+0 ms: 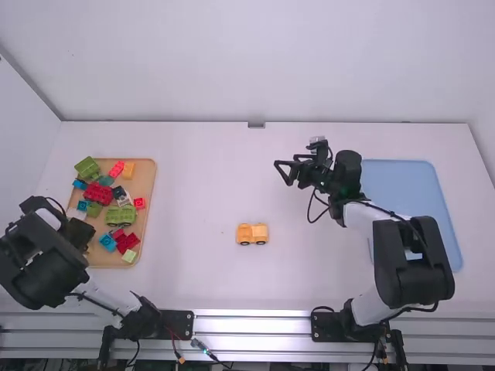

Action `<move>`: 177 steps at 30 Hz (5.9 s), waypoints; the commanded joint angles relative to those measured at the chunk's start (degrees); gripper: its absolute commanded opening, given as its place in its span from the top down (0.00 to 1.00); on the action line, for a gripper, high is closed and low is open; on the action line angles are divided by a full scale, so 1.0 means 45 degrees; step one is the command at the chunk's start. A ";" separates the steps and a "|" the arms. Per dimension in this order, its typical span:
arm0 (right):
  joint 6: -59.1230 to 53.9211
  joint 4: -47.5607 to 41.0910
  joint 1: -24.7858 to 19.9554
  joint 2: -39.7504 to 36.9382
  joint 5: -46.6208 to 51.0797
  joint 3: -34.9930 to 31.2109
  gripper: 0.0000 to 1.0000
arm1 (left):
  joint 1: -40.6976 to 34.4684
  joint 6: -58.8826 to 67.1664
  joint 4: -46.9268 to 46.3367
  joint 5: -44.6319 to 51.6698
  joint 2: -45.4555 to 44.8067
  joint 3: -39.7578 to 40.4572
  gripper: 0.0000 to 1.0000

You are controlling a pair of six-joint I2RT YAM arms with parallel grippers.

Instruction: Assemble lego blocks to make yellow taxi

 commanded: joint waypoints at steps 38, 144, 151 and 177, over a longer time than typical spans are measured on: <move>-0.0058 0.0083 0.0049 -0.0053 -0.0034 0.0306 0.06 | 0.0010 0.0141 -0.2079 0.0311 0.0423 0.1321 0.26; 0.0087 0.0121 0.0209 -0.0053 -0.0068 0.0311 0.04 | -0.3769 0.1588 0.0729 0.0884 -0.3594 -0.0636 0.98; 0.0549 0.0131 0.0223 -0.0053 -0.0384 0.0311 0.00 | -0.8344 0.2623 0.1462 0.0510 -0.5435 -0.0991 0.98; 0.1409 0.1724 0.1909 -0.0053 -0.2506 0.0296 0.07 | -1.7282 0.6314 0.6105 0.1651 -0.4498 -0.0991 0.98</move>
